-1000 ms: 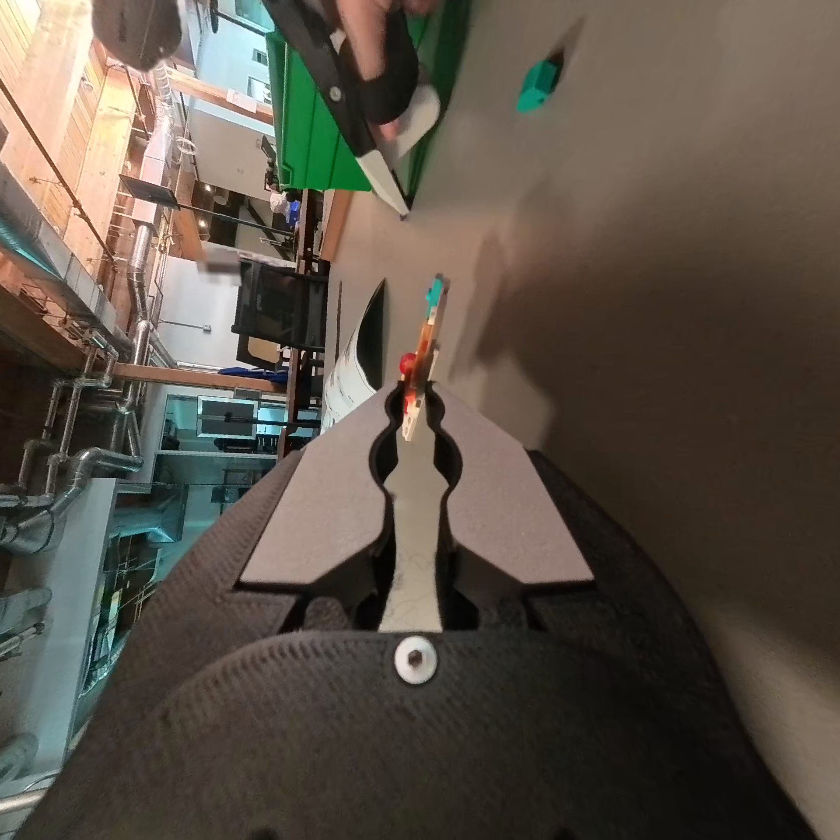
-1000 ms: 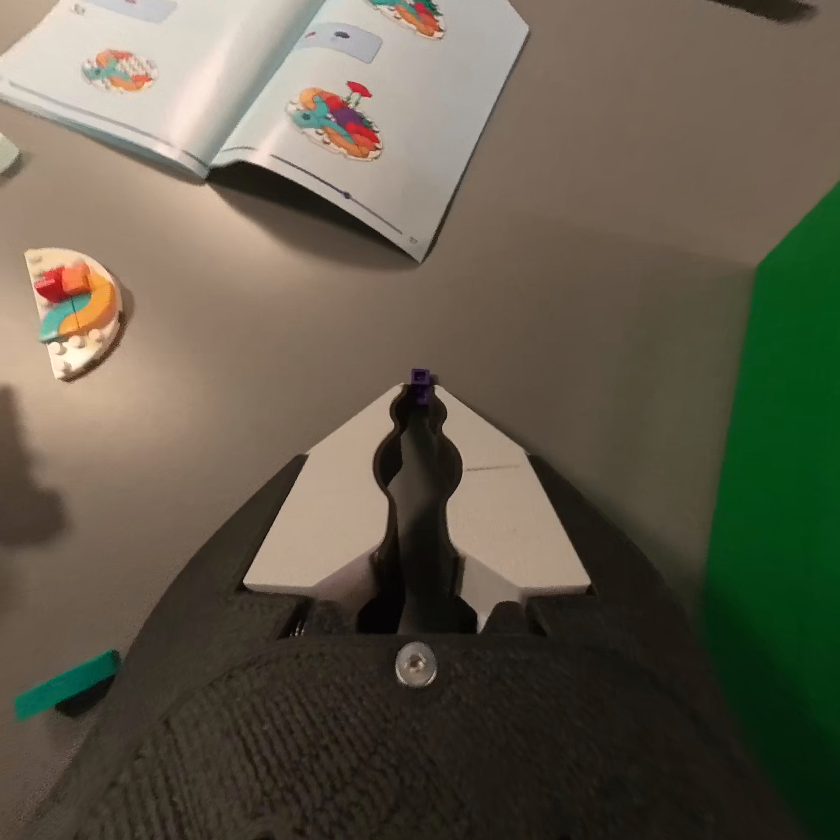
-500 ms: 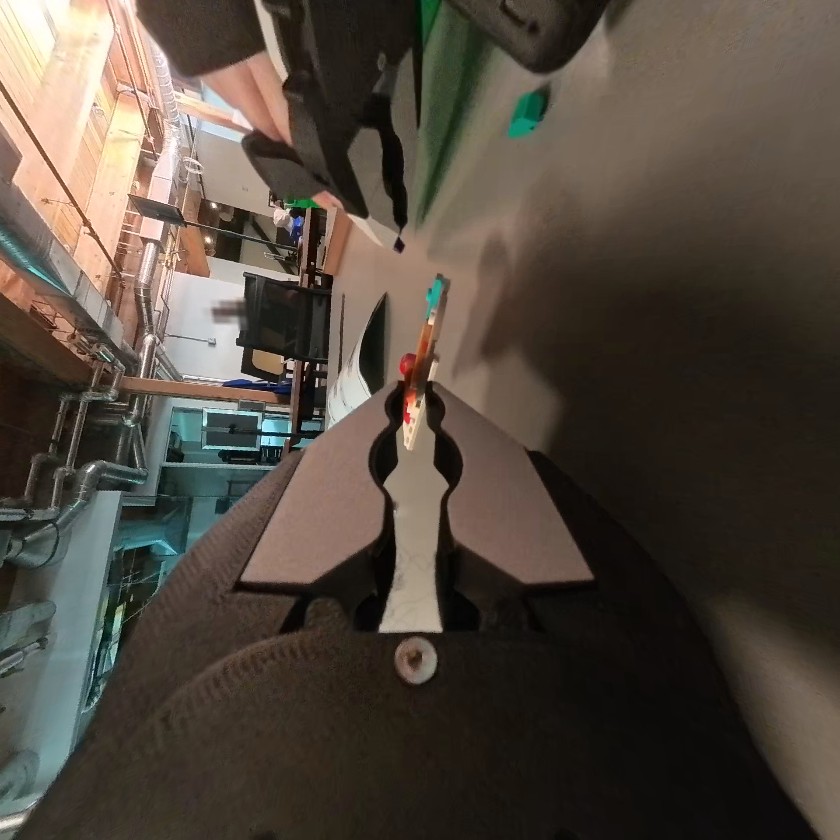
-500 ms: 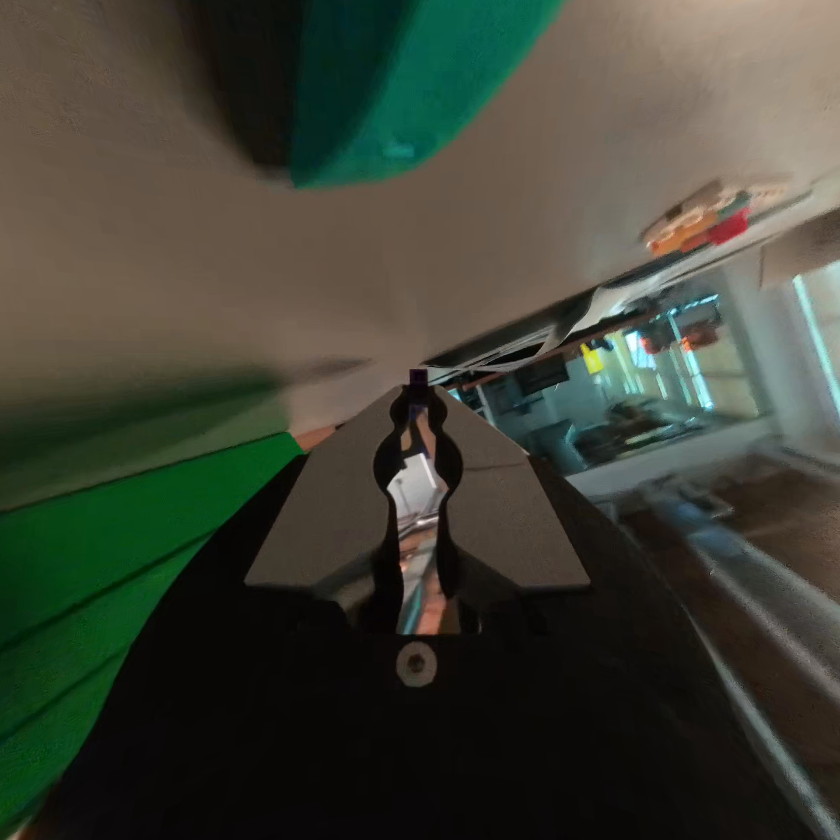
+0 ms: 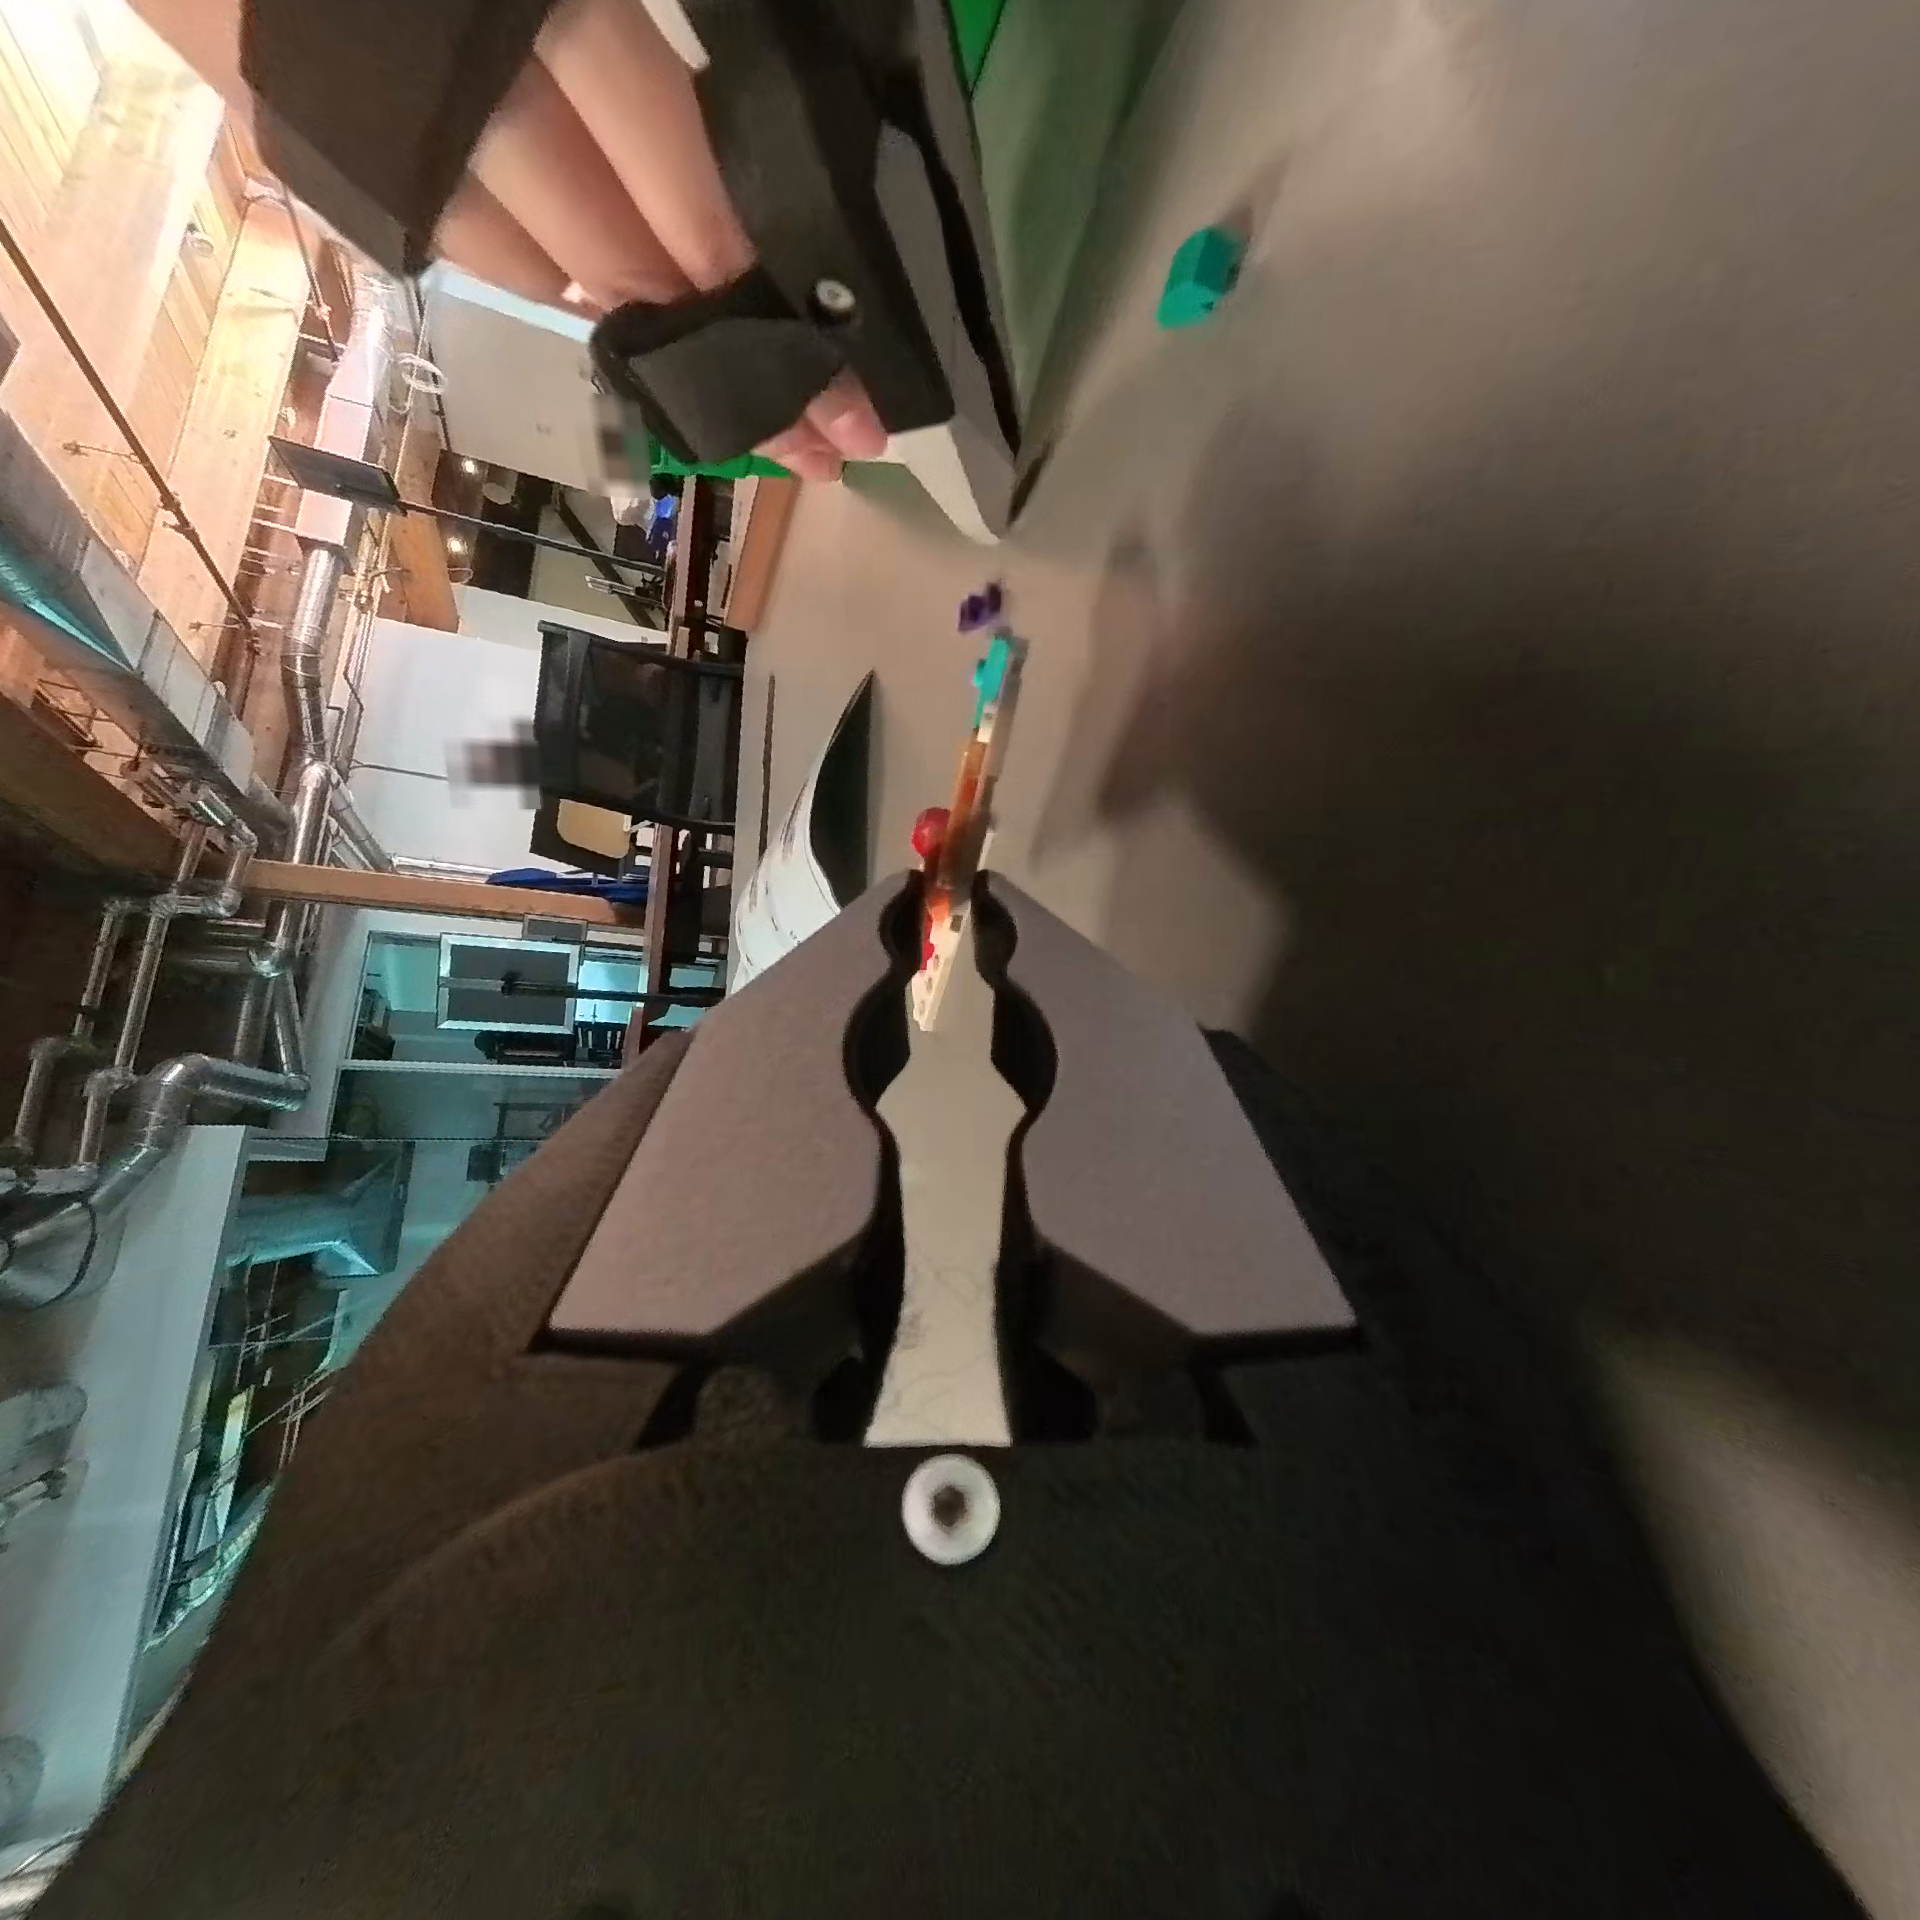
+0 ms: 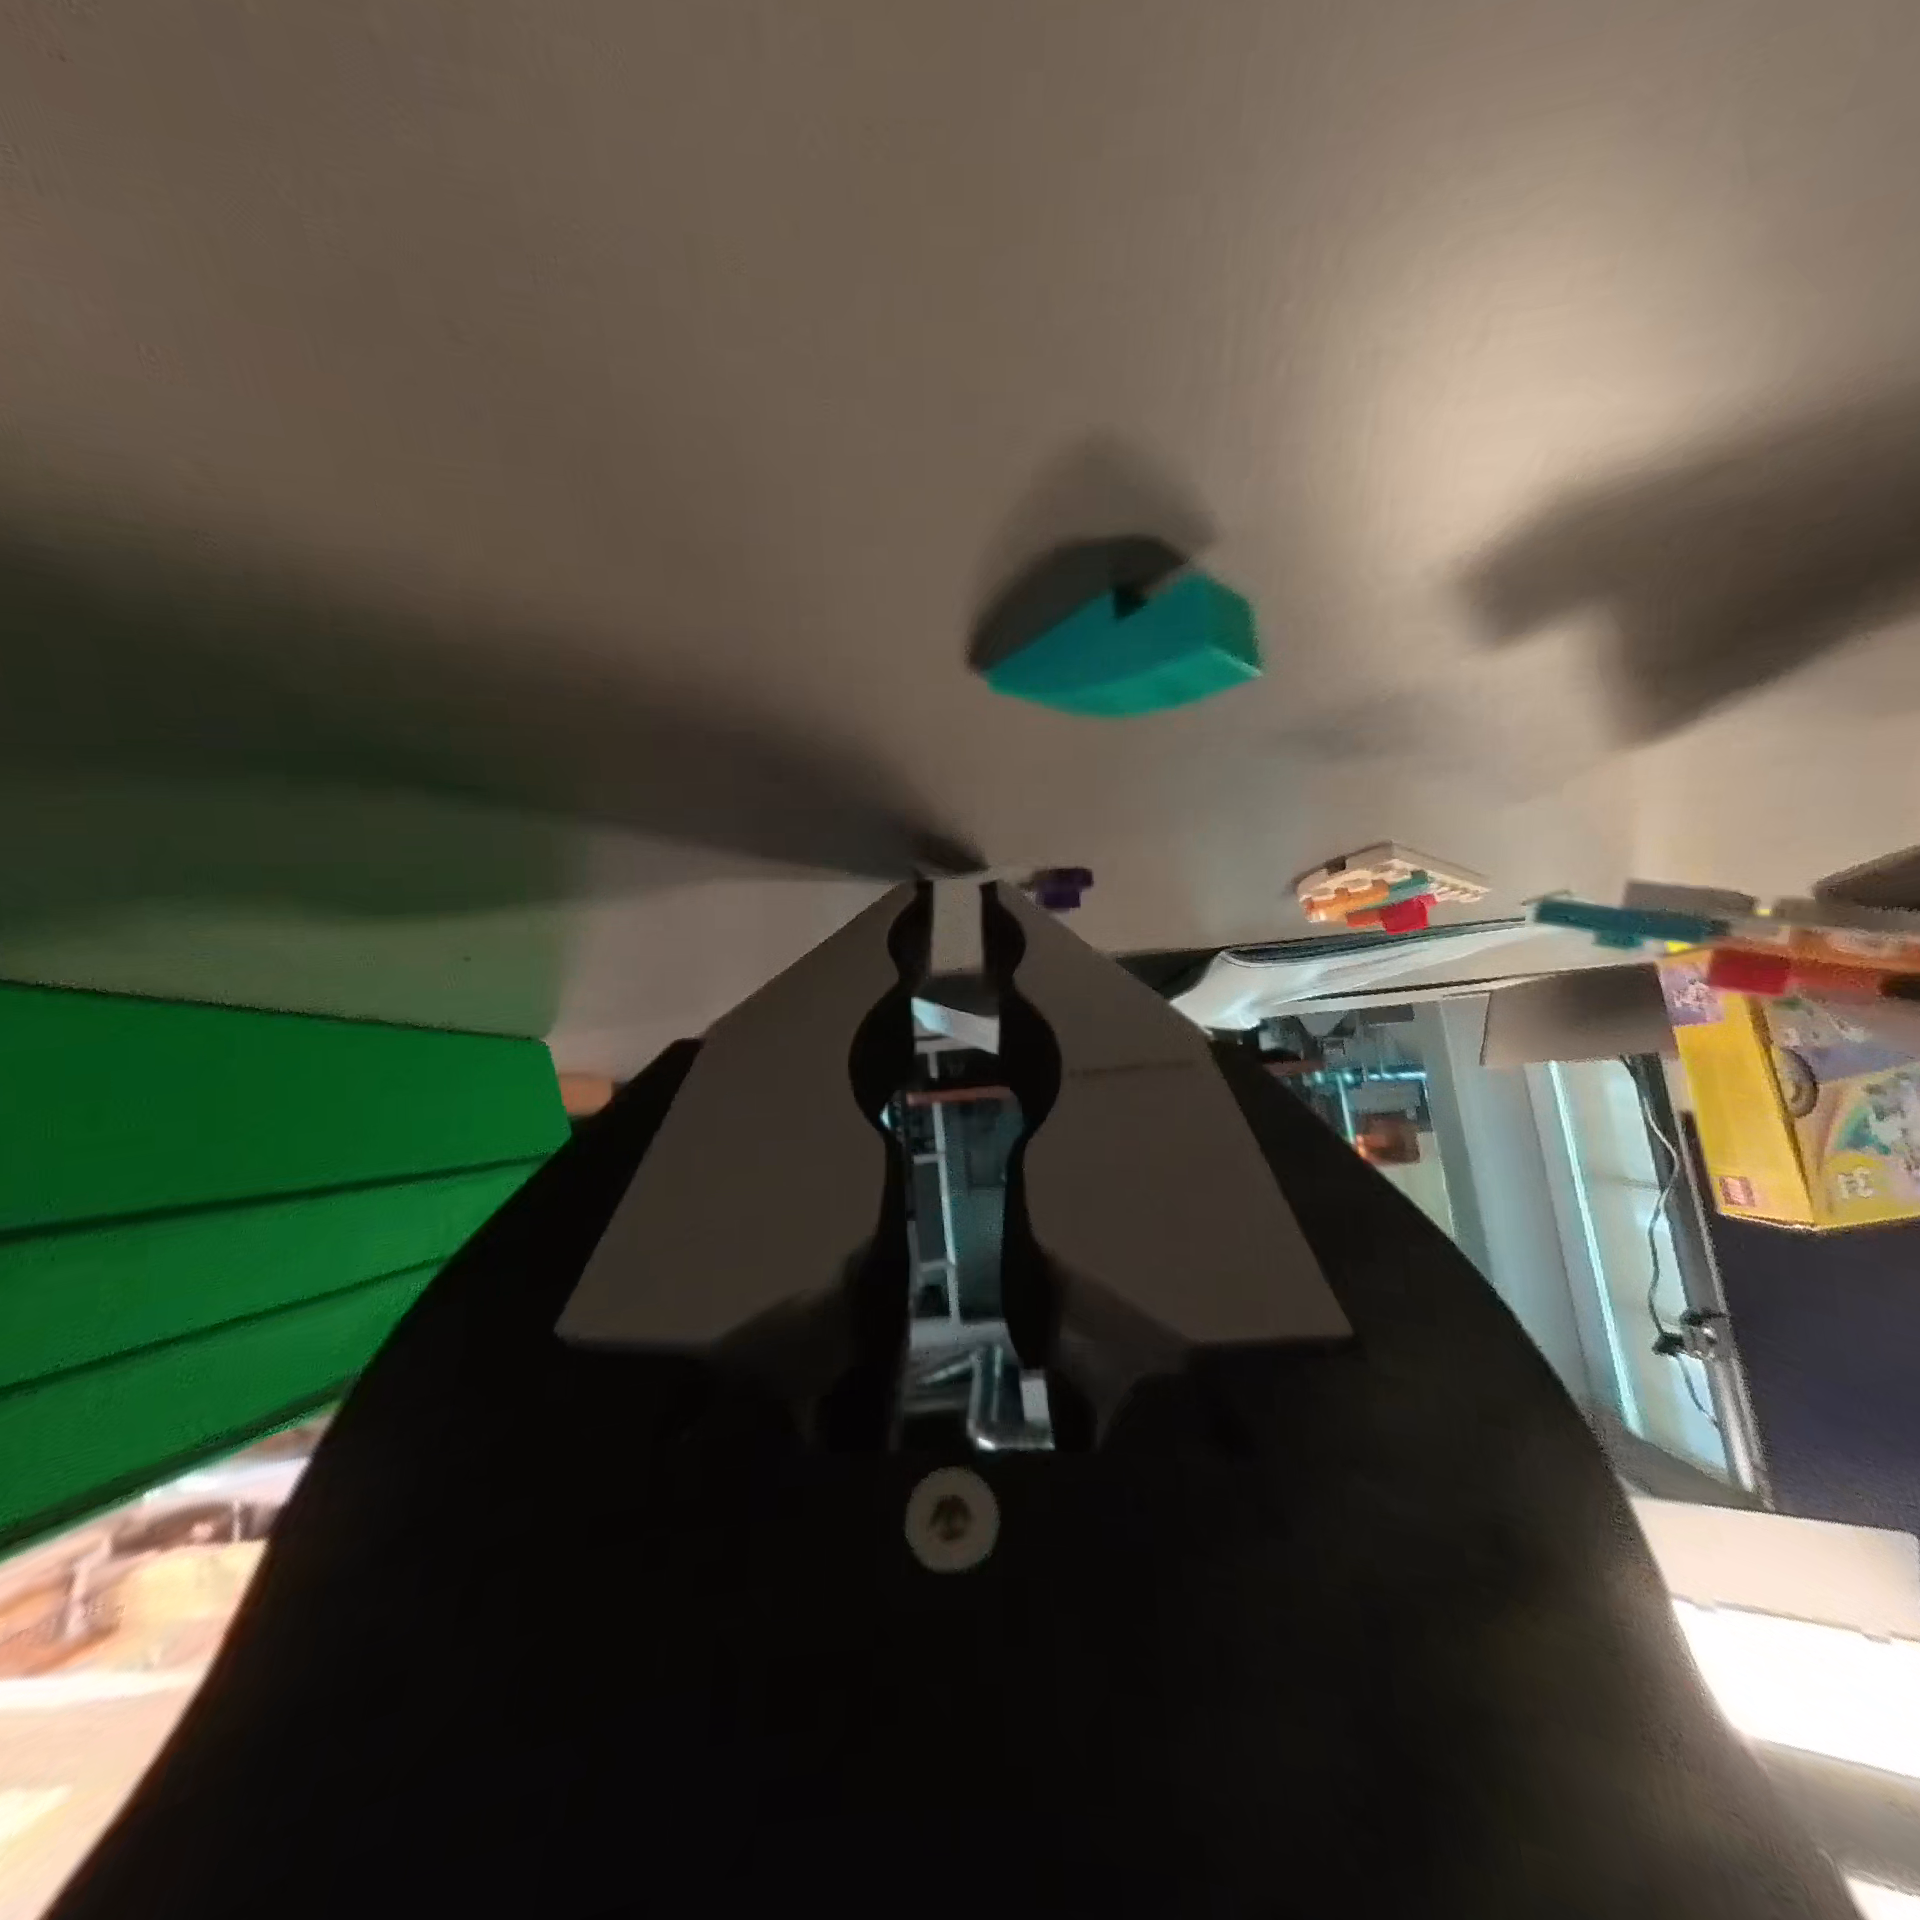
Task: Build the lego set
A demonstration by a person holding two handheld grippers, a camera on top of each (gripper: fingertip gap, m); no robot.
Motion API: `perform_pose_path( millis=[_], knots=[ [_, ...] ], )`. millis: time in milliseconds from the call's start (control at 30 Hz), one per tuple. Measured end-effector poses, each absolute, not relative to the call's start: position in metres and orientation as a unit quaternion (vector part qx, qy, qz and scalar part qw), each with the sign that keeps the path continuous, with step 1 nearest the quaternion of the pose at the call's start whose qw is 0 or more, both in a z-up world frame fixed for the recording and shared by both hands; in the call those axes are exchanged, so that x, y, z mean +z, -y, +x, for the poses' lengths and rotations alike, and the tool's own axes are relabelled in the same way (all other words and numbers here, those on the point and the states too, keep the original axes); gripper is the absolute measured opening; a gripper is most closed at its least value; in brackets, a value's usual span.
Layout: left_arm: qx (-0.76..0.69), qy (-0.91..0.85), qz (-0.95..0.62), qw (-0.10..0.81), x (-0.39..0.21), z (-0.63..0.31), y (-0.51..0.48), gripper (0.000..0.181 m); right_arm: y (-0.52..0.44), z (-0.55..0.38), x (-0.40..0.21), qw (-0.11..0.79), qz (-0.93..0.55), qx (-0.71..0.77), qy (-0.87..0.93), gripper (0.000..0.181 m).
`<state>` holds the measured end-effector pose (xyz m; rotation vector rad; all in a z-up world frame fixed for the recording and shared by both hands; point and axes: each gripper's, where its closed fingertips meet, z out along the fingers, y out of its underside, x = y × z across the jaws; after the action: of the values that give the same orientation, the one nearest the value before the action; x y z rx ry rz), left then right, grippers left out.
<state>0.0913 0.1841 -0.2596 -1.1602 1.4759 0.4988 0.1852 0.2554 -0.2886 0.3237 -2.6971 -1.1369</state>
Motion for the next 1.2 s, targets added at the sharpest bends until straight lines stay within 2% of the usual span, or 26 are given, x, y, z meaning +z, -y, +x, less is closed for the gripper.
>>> perform_pose_path(
  millis=[100,167,267,333,400,467,833,1033,1200],
  knots=[
    [0.212,-0.628,-0.493,0.564,-0.26,0.092,-0.184,0.008,-0.247,0.189,-0.287,0.109,0.068,-0.346,0.93,0.021],
    [0.213,-0.628,-0.491,0.565,-0.259,0.092,-0.184,0.008,-0.242,0.192,-0.285,0.125,-0.013,-0.3,0.946,0.026],
    [0.213,-0.63,-0.488,0.565,-0.259,0.092,-0.184,0.008,-0.239,0.186,-0.28,0.179,-0.237,-0.188,0.936,0.027],
    [0.213,-0.631,-0.487,0.565,-0.26,0.093,-0.184,0.008,-0.235,0.178,-0.276,0.203,-0.415,-0.074,0.884,0.02],
    [0.212,-0.632,-0.486,0.564,-0.26,0.094,-0.183,0.008,-0.229,0.17,-0.274,0.194,-0.566,0.052,0.799,0.019],
    [0.212,-0.634,-0.486,0.563,-0.261,0.094,-0.183,0.008,-0.233,0.17,-0.276,0.19,-0.643,0.105,0.734,0.019],
    [0.211,-0.635,-0.485,0.562,-0.262,0.095,-0.184,0.008,-0.248,0.157,-0.286,0.219,-0.804,0.22,0.507,0.021],
    [0.211,-0.637,-0.485,0.561,-0.263,0.096,-0.183,0.008,-0.254,0.148,-0.287,0.245,-0.806,0.202,0.5,0.016],
    [0.212,-0.638,-0.485,0.56,-0.263,0.095,-0.184,0.008,-0.261,0.141,-0.287,0.255,-0.805,0.197,0.499,0.026]
  ],
)
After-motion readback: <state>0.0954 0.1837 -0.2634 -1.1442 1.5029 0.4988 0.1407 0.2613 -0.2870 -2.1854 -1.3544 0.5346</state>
